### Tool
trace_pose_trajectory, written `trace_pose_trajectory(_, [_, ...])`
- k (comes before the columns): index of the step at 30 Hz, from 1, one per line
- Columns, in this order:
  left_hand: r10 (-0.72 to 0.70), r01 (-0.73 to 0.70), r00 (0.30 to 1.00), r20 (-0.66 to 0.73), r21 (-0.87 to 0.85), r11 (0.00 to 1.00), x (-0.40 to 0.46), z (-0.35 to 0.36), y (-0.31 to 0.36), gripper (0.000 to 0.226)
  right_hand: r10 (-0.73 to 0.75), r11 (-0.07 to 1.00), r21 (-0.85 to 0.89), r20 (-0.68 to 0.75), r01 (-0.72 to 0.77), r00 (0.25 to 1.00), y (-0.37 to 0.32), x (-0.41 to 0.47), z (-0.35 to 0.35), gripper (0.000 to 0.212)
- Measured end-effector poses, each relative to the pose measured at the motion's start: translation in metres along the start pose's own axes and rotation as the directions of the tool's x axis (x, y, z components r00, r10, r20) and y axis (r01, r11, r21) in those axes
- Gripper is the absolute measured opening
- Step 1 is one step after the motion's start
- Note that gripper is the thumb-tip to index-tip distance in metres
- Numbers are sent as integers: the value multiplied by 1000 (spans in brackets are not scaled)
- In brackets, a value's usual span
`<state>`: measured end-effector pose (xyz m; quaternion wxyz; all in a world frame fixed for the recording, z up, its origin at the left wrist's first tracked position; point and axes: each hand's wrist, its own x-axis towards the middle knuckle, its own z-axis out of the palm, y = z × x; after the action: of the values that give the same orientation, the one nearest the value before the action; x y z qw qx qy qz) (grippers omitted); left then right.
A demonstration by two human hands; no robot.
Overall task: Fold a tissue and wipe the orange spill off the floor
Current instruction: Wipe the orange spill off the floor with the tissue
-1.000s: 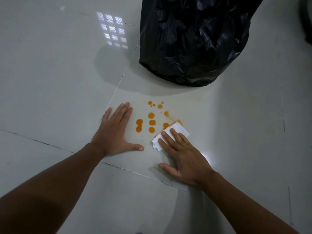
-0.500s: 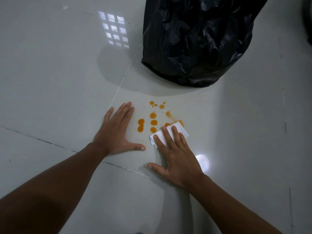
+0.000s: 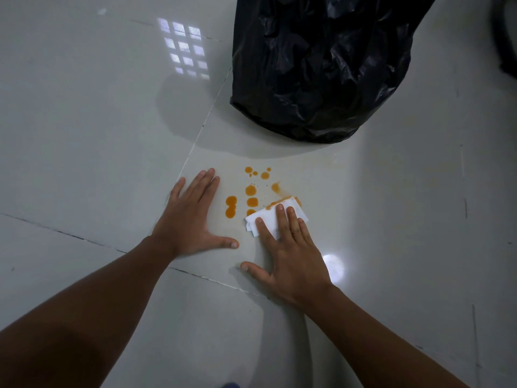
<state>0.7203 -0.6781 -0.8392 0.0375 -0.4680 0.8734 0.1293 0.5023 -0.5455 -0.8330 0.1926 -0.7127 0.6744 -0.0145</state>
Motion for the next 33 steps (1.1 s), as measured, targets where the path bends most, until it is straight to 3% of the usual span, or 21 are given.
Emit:
trace_pose_trajectory(20, [-41,41,999,-11,26,999,-6,2,1,147,-23,999,-35,9,23,1000,11,39,-14,87])
trace_pose_trajectory(28, [-36,36,999,-30,28,999,-5,3,0,145,44,984,171,38,-50,998,17,42,-26,72])
trace_pose_trajectory(33, [-28,29,999,-35,35,999,-5,3,0,142,20,998,53,82,-25,996,15,41,-25,82])
